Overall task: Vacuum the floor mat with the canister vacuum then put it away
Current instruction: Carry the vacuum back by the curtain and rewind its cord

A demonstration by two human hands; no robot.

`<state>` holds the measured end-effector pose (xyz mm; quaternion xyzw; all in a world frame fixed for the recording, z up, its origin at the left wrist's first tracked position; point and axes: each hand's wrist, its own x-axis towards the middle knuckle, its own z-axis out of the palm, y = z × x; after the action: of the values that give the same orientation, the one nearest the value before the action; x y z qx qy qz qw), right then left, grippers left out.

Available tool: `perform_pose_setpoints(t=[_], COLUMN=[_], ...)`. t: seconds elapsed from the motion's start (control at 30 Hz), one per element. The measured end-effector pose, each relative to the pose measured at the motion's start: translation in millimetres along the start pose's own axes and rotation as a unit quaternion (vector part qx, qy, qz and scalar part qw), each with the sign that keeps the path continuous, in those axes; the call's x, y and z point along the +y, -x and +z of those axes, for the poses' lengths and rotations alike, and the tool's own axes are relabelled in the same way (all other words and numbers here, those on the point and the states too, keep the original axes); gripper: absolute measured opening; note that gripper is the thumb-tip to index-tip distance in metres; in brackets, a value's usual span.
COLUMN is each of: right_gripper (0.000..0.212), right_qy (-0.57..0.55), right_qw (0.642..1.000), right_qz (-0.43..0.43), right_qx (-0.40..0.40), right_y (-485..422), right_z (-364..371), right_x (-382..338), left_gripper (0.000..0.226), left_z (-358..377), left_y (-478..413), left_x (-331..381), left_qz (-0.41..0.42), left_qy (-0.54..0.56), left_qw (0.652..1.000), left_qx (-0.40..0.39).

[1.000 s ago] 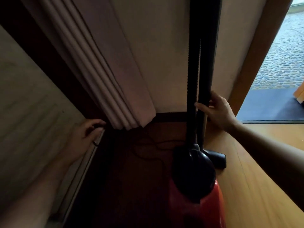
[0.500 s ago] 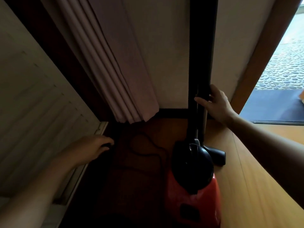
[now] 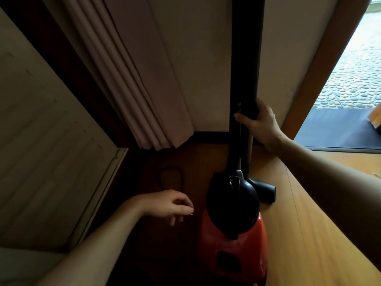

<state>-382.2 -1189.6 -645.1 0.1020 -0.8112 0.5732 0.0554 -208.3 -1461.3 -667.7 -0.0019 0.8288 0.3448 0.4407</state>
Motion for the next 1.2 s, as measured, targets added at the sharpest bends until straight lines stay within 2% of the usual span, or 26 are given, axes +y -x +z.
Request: perform_pose_setpoints(t=[0.13,0.23,0.3,0.37,0.5,0.63,0.7,0.87,1.03,1.2], right_gripper=[0.04,0.035,0.032,0.028,0.019,0.021,0.02,0.014,0.047,0.063], right_qy=[-0.008,-0.013,-0.017,-0.029,-0.076,-0.132,-0.14,-0.118,-0.062,0.0], right_qw=[1.0,1.0,1.0,1.0,0.997,0.991,0.99,0.992,0.997,0.998], right_qz=[0.003,0.006,0.008,0.009,0.02,0.026,0.022,0.015,0.031,0.058], right_qx=[0.0,0.003,0.006,0.001,-0.002,-0.01,-0.021,-0.034,-0.034,-0.025], right_y=[-3,-4,-5,-4,-4,-8,-12,-20,-16,1], right_z=[-1,0,1,2,8,10,12,13,18,3], right_x=[1,2,3,4,5,3,2,6,8,4], left_gripper=[0.044,0.065,0.077,0.082,0.077,0.044,0.041,0.042,0.053,0.073], left_z=[39,71,90,99,105,107,105,98,94,75], left_y=[-16,-26,-33,-42,-57,-61,-63,-64,-63,-56], left_x=[36,58,66,64,54,59,60,57,59,66], left_qz=[0.051,0.031,0.016,0.02,0.068,0.112,0.126,0.132,0.116,0.082], left_qy=[-0.014,-0.042,-0.058,-0.011,0.129,0.21,0.229,0.204,0.178,0.056], left_qw=[0.992,0.98,0.975,0.974,0.962,0.933,0.927,0.94,0.951,0.979], left_qx=[0.111,0.191,0.214,0.225,0.232,0.27,0.27,0.238,0.225,0.177])
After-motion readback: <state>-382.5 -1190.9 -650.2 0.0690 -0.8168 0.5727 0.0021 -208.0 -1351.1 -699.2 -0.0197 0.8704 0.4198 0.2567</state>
